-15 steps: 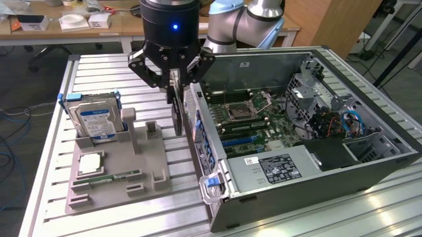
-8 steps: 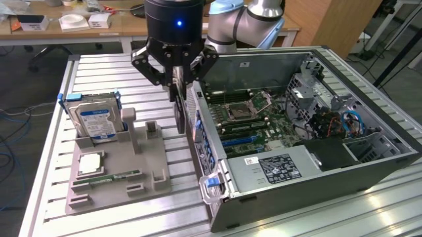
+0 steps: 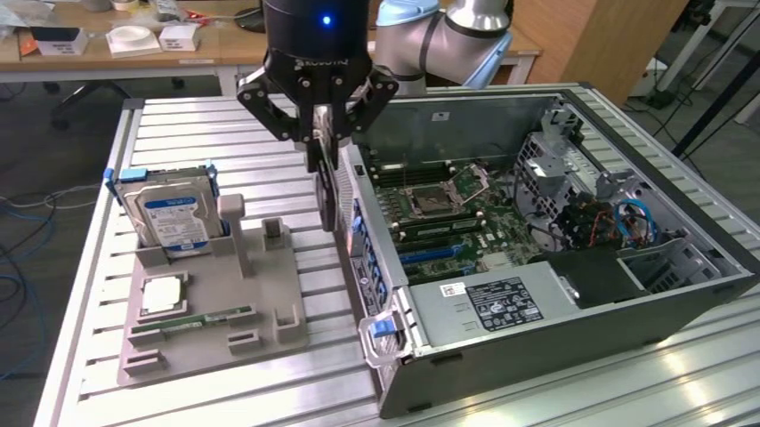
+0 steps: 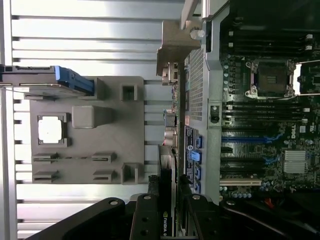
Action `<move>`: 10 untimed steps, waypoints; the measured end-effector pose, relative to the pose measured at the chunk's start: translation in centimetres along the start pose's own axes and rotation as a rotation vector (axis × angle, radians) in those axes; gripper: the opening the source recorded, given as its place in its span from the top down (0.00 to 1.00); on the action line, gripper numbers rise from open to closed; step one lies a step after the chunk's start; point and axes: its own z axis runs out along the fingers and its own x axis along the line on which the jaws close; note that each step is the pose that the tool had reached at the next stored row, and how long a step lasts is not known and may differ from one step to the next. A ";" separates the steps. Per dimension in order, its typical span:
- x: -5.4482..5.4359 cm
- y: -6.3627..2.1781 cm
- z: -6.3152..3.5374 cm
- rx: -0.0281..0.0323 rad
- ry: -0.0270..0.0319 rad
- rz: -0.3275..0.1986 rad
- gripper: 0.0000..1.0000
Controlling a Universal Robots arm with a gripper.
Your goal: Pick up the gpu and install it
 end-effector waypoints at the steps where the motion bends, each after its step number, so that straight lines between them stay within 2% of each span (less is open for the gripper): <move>1: 0.0 0.00 -0.14 0.0000 0.0001 0.000 0.74; 10: -0.4 0.02 -0.54 0.0000 0.0000 0.000 0.74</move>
